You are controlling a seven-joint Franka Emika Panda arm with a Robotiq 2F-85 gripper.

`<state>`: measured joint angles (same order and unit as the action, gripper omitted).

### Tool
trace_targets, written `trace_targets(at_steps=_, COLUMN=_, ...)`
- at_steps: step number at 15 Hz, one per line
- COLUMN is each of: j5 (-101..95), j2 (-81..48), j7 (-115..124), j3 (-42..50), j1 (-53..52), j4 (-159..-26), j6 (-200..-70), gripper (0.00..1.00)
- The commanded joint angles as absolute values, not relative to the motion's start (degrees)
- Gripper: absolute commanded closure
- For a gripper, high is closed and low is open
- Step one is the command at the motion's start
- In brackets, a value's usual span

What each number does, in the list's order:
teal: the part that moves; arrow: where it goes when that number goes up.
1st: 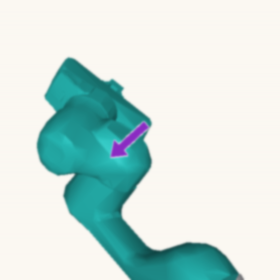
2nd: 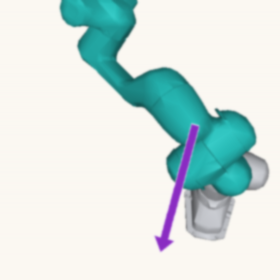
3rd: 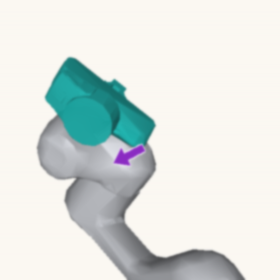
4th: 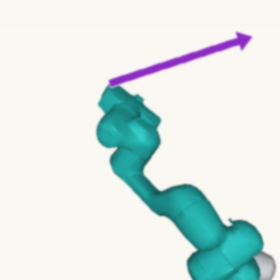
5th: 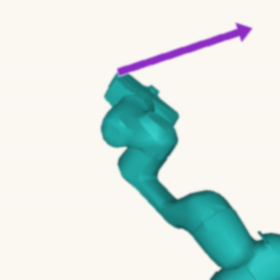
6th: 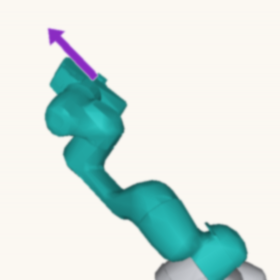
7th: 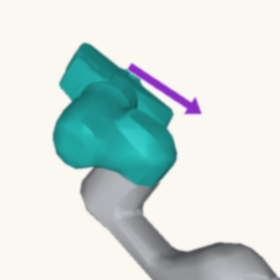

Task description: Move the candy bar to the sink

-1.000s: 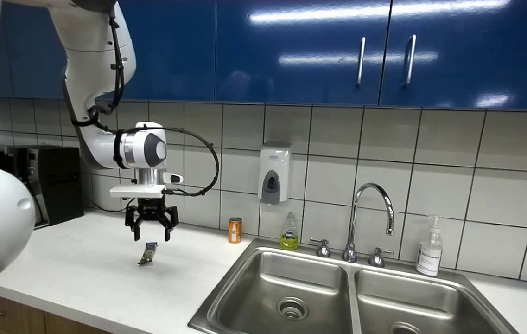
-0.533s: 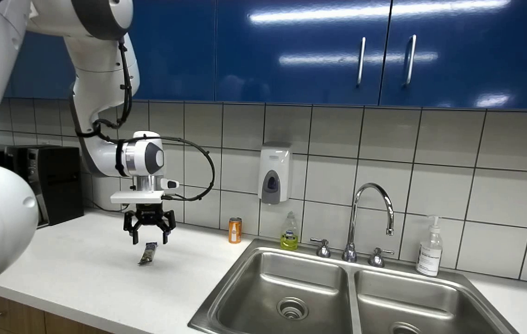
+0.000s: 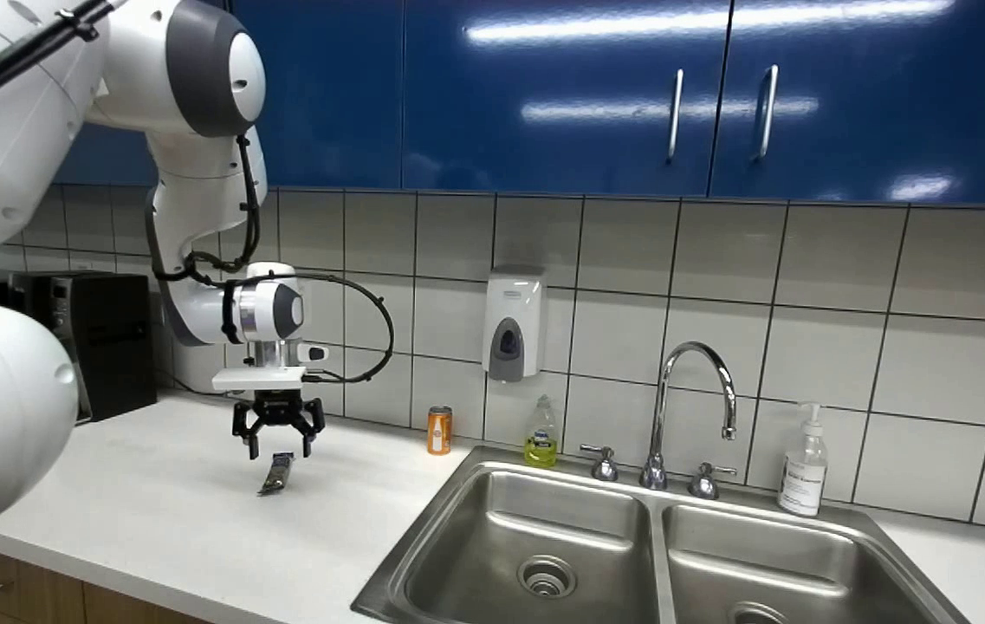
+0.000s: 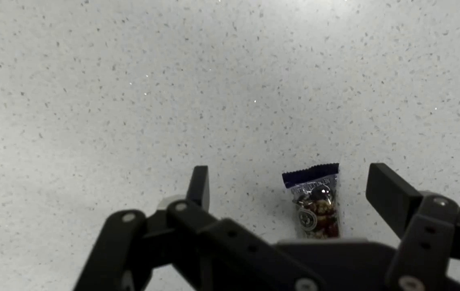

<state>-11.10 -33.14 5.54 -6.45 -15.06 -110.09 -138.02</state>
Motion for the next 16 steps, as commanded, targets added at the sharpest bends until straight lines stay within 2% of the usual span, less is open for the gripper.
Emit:
trace_targets(at_steps=1, j5=-12.6, j2=-38.0, j7=5.5, j3=-5.2, j1=-17.1, j4=-103.2, j6=-134.9, gripper=0.0)
trace_targets(at_steps=14, j5=-12.6, j2=-48.1, j7=4.0, j3=-4.6, j1=-19.6, j4=-88.4, j6=-128.7, gripper=0.0)
trace_targets(at_steps=16, j5=-11.5, j2=-47.0, j7=4.9, j3=-5.1, j1=-19.0, j4=-91.1, j6=-131.3, gripper=0.0)
